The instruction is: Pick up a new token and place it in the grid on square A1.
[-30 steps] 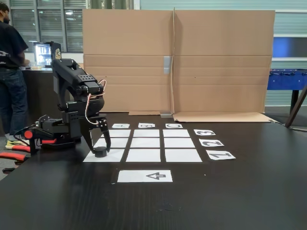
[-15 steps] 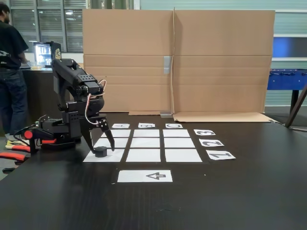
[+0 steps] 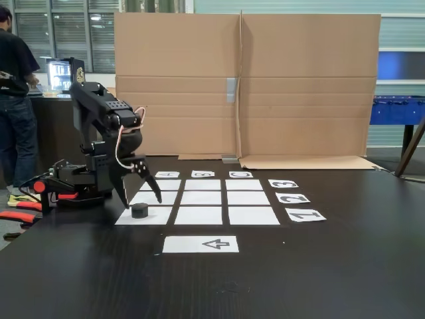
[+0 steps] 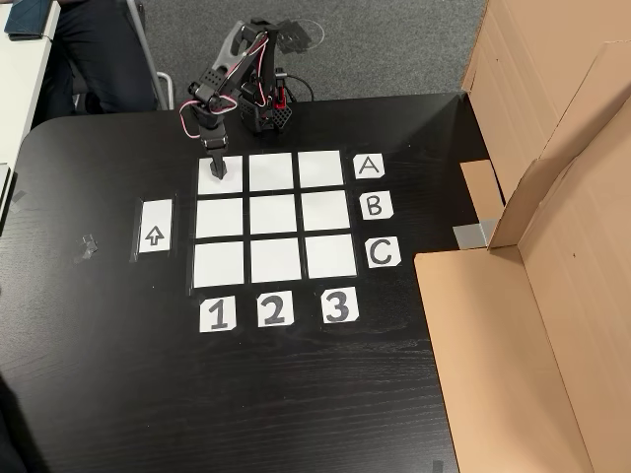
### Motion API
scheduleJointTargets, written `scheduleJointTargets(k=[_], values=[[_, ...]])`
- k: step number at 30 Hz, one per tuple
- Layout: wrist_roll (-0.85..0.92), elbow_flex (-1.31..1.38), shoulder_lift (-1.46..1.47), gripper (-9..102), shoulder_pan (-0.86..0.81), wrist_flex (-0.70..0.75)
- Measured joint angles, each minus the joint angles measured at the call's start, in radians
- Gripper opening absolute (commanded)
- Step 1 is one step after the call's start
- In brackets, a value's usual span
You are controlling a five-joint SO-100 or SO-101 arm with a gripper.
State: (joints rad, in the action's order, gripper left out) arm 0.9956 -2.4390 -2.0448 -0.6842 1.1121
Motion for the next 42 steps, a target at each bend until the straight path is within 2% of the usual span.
scheduleJointTargets(k=[6, 17, 26, 42], values=[[-0.012, 0.044, -0.124, 34, 0.003, 0.115], [-0.126, 0.232, -0.137, 34, 0.075, 0.232], [-0.314, 0.396, -0.132, 34, 0.252, 0.302], [-0.750, 0.799, 0.170, 34, 0.575, 0.308]])
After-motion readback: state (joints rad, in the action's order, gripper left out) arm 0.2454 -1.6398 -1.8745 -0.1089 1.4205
